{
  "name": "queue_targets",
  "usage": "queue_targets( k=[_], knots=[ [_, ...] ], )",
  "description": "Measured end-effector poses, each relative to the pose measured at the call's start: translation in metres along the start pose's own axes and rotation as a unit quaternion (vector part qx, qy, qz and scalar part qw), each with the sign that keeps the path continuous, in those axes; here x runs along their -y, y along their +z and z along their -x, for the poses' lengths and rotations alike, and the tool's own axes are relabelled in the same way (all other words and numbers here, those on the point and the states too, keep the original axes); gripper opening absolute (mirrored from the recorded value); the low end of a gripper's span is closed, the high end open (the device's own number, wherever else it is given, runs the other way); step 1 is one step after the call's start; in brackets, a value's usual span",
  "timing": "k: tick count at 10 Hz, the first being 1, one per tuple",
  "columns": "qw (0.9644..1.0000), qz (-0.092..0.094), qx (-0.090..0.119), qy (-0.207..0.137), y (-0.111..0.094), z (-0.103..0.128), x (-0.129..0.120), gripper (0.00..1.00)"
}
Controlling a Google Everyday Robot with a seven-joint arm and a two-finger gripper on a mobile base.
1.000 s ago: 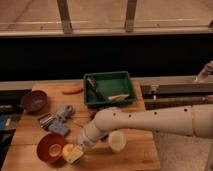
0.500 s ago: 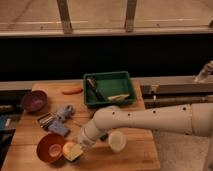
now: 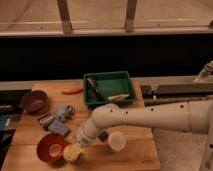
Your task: Place apple in plastic cup
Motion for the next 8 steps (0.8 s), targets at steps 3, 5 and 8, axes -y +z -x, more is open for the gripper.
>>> queue_targets(
  k=[3, 5, 8],
  knots=[
    [0.9999, -0.006, 0.003, -0.008, -0.001, 0.006, 0.002, 0.68],
    [0.9991, -0.019, 0.010, -0.037, -0.006, 0.026, 0.006, 0.68],
    [0.9991, -0.019, 0.009, -0.036, -0.007, 0.024, 0.006, 0.68]
  ],
)
